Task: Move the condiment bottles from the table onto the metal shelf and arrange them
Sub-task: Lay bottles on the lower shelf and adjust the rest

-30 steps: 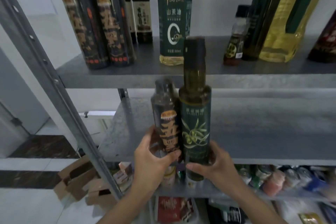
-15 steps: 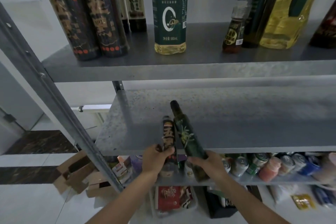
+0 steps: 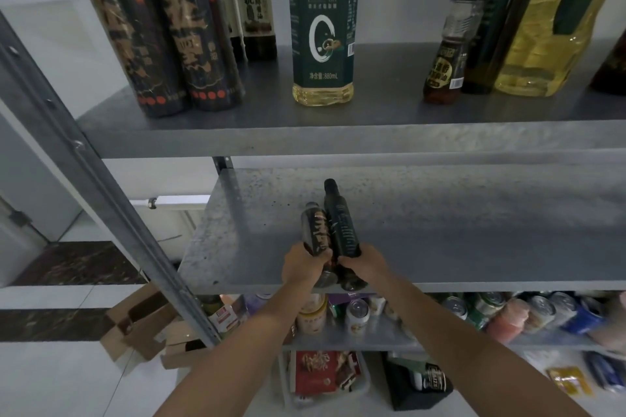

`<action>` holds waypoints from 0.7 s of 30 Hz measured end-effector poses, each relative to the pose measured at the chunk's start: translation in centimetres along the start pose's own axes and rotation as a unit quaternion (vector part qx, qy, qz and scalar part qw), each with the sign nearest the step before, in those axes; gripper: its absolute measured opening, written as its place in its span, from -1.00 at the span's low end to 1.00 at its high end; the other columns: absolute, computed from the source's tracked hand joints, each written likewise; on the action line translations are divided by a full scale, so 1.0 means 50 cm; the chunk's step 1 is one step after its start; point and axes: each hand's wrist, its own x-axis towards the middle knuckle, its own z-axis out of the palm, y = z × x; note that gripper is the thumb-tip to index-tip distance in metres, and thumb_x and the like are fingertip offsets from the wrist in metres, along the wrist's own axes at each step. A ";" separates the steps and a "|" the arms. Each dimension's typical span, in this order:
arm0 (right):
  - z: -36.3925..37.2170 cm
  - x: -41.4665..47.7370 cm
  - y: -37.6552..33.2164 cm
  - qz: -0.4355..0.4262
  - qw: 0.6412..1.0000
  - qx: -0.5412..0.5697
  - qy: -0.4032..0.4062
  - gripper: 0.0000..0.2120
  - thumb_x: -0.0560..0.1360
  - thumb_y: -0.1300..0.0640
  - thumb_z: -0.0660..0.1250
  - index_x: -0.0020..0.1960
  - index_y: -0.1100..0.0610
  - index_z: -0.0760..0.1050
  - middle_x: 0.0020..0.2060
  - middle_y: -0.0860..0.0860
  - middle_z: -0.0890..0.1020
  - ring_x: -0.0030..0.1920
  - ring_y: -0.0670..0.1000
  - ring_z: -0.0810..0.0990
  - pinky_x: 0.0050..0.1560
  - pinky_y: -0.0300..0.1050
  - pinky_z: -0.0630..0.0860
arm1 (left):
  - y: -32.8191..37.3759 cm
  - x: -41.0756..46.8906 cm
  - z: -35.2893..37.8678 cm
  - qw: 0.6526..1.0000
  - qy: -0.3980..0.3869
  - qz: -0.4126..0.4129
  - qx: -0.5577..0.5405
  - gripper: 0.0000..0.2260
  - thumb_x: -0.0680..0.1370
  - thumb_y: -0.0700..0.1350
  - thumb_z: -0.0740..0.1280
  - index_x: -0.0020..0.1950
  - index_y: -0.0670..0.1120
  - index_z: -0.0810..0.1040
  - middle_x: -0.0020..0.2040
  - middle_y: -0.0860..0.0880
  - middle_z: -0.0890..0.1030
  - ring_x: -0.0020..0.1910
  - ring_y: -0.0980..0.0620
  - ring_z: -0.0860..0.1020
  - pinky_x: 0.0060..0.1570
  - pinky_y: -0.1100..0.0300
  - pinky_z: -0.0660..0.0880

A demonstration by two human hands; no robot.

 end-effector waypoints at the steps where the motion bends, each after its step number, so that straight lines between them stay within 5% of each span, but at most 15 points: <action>1: 0.000 0.000 0.002 -0.005 1.000 -0.001 -0.005 -0.58 0.45 0.06 0.41 0.23 0.23 0.49 0.12 0.17 0.61 0.11 0.14 0.58 0.15 -0.02 0.51 | -0.002 -0.002 -0.001 1.000 -0.005 0.011 0.006 -0.62 0.46 0.07 0.42 0.17 -0.13 0.55 0.12 -0.12 0.63 0.10 -0.10 0.59 0.07 0.06 0.54; 8: -0.014 -0.008 0.013 -0.028 0.995 -0.093 -0.034 -0.44 0.40 -0.17 0.37 0.28 0.13 0.42 0.18 0.12 0.55 0.17 0.12 0.52 0.23 0.03 0.46 | -0.020 -0.010 -0.014 0.994 -0.020 0.081 0.076 -0.50 0.51 0.29 0.21 0.24 -0.07 0.46 0.14 -0.06 0.61 0.12 -0.07 0.57 0.08 0.05 0.52; 11: -0.075 -0.087 -0.037 -0.122 0.967 -0.216 -0.061 -0.59 0.48 -0.12 0.31 0.21 0.12 0.46 0.15 0.07 0.57 0.19 0.08 0.50 0.20 -0.09 0.42 | -0.023 -0.058 -0.049 0.972 0.052 0.214 0.084 -0.34 0.47 0.45 -0.04 0.24 -0.01 0.45 0.08 0.00 0.59 0.05 0.04 0.58 -0.01 0.06 0.56; 13: -0.143 -0.169 -0.095 -0.189 0.958 -0.191 -0.098 -0.70 0.51 -0.01 0.33 0.17 0.13 0.53 0.09 0.00 0.60 0.10 -0.03 0.56 0.09 -0.18 0.46 | 0.011 -0.121 -0.099 0.917 0.134 0.369 0.072 -0.58 0.58 0.20 0.09 0.28 -0.01 0.46 0.11 -0.01 0.58 0.06 0.14 0.54 0.05 0.26 0.52; 15: -0.210 -0.260 -0.164 -0.285 0.942 -0.126 -0.128 -0.80 0.50 0.05 0.35 0.12 0.01 0.58 0.03 -0.14 0.63 0.01 -0.22 0.58 0.03 -0.31 0.48 | 0.076 -0.181 -0.181 0.792 0.270 0.545 0.053 -0.73 0.57 -0.09 0.25 0.24 -0.15 0.47 0.10 -0.10 0.57 0.07 0.07 0.51 0.15 0.35 0.44; 17: -0.265 -0.323 -0.239 -0.406 0.912 -0.049 -0.041 -0.81 0.49 0.13 0.36 0.06 -0.08 0.56 -0.03 -0.23 0.61 -0.02 -0.30 0.58 -0.03 -0.41 0.48 | 0.154 -0.202 -0.284 0.653 0.429 0.622 0.053 -0.74 0.52 -0.22 0.33 0.19 -0.21 0.43 0.09 -0.15 0.48 0.08 -0.08 0.46 0.24 0.25 0.37; 18: -0.287 -0.341 -0.275 -0.461 0.887 0.007 0.039 -0.78 0.48 0.17 0.37 0.07 -0.07 0.53 -0.04 -0.24 0.60 -0.03 -0.30 0.58 -0.02 -0.43 0.48 | 0.193 -0.203 -0.337 0.624 0.491 0.607 0.037 -0.71 0.50 -0.21 0.36 0.18 -0.22 0.41 0.11 -0.15 0.43 0.12 -0.11 0.41 0.29 0.17 0.33; 19: -0.304 -0.351 -0.310 -0.504 0.853 0.061 0.121 -0.75 0.47 0.19 0.39 0.10 -0.04 0.51 -0.03 -0.23 0.59 -0.02 -0.28 0.58 0.00 -0.42 0.48 | 0.229 -0.199 -0.385 0.627 0.534 0.567 0.012 -0.64 0.50 -0.15 0.39 0.21 -0.25 0.40 0.15 -0.14 0.39 0.17 -0.12 0.37 0.31 0.05 0.33; 21: -0.327 -0.347 -0.376 -0.539 0.799 0.116 0.241 -0.59 0.43 0.14 0.45 0.22 0.01 0.41 0.07 -0.13 0.55 0.09 -0.21 0.54 0.11 -0.35 0.47 | 0.283 -0.178 -0.458 0.691 0.555 0.461 -0.047 -0.39 0.47 0.06 0.43 0.35 -0.27 0.32 0.28 -0.18 0.29 0.31 -0.11 0.29 0.37 -0.05 0.27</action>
